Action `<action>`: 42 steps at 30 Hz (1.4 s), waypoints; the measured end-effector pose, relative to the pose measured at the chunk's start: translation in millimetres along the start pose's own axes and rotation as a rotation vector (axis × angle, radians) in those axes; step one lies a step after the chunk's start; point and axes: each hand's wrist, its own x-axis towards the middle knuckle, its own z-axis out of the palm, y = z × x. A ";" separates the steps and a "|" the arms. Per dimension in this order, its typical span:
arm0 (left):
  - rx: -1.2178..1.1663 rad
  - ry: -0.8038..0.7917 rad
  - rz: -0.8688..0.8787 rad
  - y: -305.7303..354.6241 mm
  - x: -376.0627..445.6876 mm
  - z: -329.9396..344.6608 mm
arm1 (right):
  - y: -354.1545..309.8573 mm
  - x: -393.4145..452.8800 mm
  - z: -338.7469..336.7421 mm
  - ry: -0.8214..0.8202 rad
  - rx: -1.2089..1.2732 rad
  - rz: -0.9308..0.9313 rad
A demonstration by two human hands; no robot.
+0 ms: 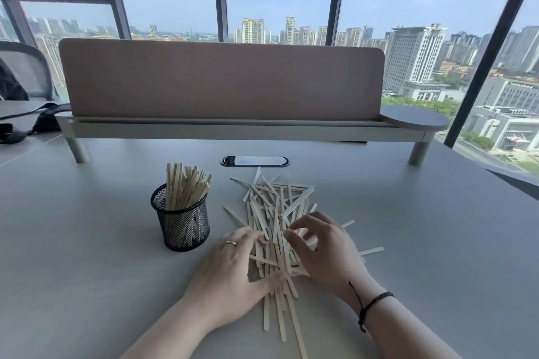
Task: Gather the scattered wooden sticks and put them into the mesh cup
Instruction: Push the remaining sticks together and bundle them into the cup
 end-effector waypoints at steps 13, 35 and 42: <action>0.046 -0.108 -0.124 5.1 3.0 1.3 | 24.2 4.3 -0.9 -0.181 -0.119 0.041; -0.017 -0.204 0.035 10.3 31.7 1.6 | 16.7 6.9 2.2 0.083 0.241 -0.133; -0.164 -0.266 0.071 1.9 21.9 -17.6 | 34.0 15.5 -11.7 -0.049 -0.205 -0.156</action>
